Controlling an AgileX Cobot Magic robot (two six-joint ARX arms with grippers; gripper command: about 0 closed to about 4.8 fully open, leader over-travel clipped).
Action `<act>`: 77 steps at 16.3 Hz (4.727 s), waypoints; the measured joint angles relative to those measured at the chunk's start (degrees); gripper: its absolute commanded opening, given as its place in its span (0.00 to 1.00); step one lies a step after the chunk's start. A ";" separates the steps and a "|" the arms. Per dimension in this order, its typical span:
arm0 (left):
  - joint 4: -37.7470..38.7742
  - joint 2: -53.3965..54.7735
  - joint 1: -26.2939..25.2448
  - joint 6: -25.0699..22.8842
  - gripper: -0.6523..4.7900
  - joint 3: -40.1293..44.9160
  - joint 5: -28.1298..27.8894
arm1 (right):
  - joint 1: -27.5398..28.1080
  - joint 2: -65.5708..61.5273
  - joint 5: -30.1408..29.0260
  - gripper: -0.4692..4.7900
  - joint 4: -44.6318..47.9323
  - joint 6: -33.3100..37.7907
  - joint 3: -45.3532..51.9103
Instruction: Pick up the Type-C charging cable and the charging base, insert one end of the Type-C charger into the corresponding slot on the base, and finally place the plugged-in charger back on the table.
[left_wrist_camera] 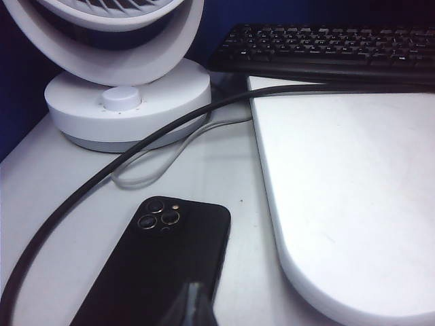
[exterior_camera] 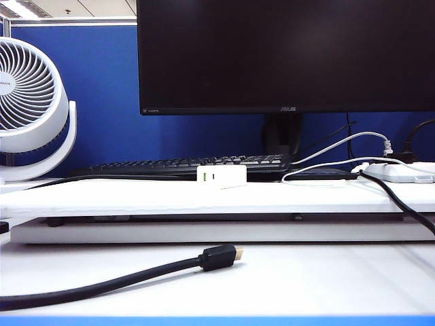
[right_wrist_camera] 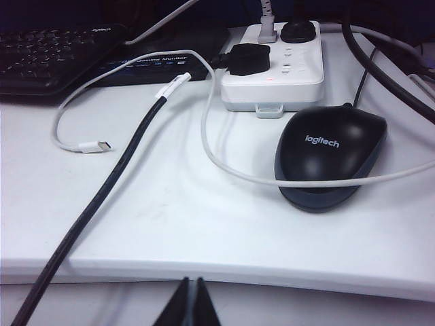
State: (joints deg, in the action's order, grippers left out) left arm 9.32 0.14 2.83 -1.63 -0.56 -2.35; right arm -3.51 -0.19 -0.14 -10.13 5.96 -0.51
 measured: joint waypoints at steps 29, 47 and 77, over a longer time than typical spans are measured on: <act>-11.63 53.18 0.55 12.24 0.11 -54.80 8.85 | -0.07 -44.37 0.02 0.09 1.68 7.80 -59.34; 16.17 104.24 32.52 3.76 0.96 -85.24 9.07 | -13.86 -55.39 -10.16 0.09 0.13 7.23 -63.93; 30.88 116.08 32.37 53.66 0.30 -99.23 9.94 | -13.84 -52.22 -11.87 0.09 -1.31 7.34 -63.91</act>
State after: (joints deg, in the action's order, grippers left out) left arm 40.21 116.22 35.20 52.03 -99.79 7.60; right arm -17.34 -52.40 -12.01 -11.44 13.30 -64.42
